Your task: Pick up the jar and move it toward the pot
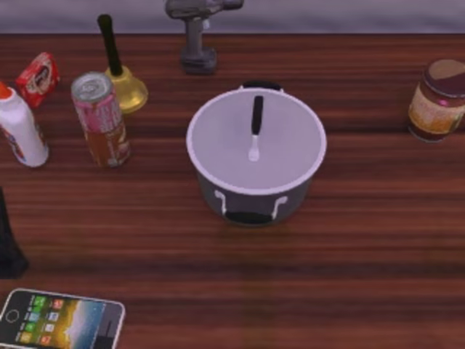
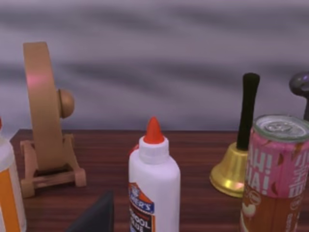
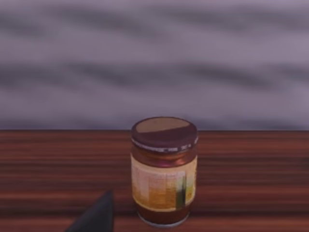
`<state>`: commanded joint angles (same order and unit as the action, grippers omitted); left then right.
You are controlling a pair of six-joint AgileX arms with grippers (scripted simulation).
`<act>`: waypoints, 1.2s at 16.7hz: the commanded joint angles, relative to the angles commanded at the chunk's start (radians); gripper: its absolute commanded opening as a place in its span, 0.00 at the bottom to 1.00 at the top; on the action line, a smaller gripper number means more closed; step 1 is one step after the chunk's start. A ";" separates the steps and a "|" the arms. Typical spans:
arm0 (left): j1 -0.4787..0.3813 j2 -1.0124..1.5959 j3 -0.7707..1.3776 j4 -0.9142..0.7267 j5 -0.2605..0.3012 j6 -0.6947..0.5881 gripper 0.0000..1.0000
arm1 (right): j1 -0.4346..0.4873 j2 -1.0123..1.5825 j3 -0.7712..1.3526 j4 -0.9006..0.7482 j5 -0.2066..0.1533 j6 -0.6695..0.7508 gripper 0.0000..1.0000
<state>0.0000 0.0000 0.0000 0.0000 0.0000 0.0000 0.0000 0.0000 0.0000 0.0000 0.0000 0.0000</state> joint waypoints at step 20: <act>0.000 0.000 0.000 0.000 0.000 0.000 1.00 | -0.008 1.210 1.238 -0.758 0.006 -0.116 1.00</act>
<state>0.0000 0.0000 0.0000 0.0000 0.0000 0.0000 -0.0080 1.2096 1.2384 -0.7575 0.0058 -0.1162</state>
